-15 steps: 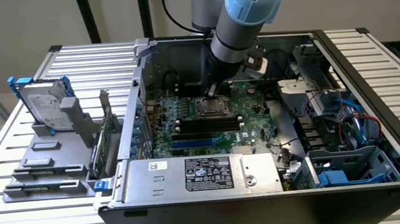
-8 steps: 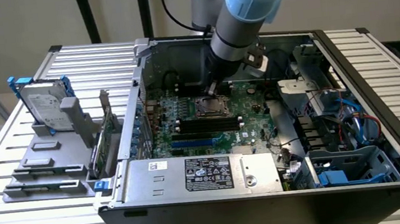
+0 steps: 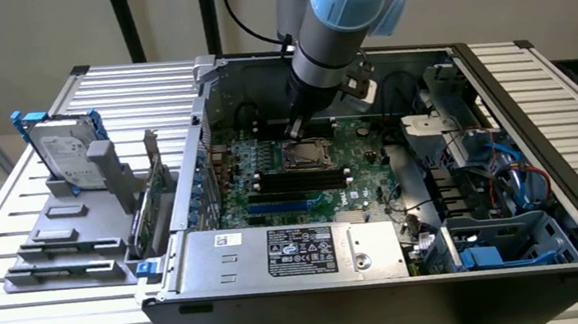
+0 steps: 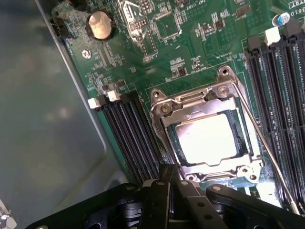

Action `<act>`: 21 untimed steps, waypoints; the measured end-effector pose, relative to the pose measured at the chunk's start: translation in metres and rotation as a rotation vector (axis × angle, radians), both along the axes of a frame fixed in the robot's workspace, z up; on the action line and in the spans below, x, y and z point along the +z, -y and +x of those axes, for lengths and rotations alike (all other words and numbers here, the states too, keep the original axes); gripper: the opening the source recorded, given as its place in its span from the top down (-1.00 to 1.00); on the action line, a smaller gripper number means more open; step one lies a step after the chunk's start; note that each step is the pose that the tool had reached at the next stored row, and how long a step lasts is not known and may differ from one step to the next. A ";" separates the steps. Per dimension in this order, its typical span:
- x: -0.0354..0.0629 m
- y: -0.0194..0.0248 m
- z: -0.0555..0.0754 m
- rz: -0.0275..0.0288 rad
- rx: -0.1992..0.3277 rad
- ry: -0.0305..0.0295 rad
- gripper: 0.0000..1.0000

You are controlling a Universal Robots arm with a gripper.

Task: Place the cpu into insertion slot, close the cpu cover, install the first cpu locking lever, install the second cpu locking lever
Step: 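Install the first cpu locking lever, then install the second cpu locking lever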

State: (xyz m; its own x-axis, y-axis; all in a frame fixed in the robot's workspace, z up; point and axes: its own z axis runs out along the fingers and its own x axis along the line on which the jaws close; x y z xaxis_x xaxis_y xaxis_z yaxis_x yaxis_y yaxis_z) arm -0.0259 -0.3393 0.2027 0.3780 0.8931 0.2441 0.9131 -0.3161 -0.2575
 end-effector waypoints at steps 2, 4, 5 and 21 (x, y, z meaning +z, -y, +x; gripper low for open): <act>0.0000 0.0000 0.000 0.0004 0.000 0.0001 0.79; 0.0000 0.0000 0.000 0.0004 0.000 0.0000 0.79; 0.0000 0.0000 0.000 0.0005 0.000 0.0001 0.79; 0.0081 0.0098 0.001 0.0005 0.000 -0.0141 0.79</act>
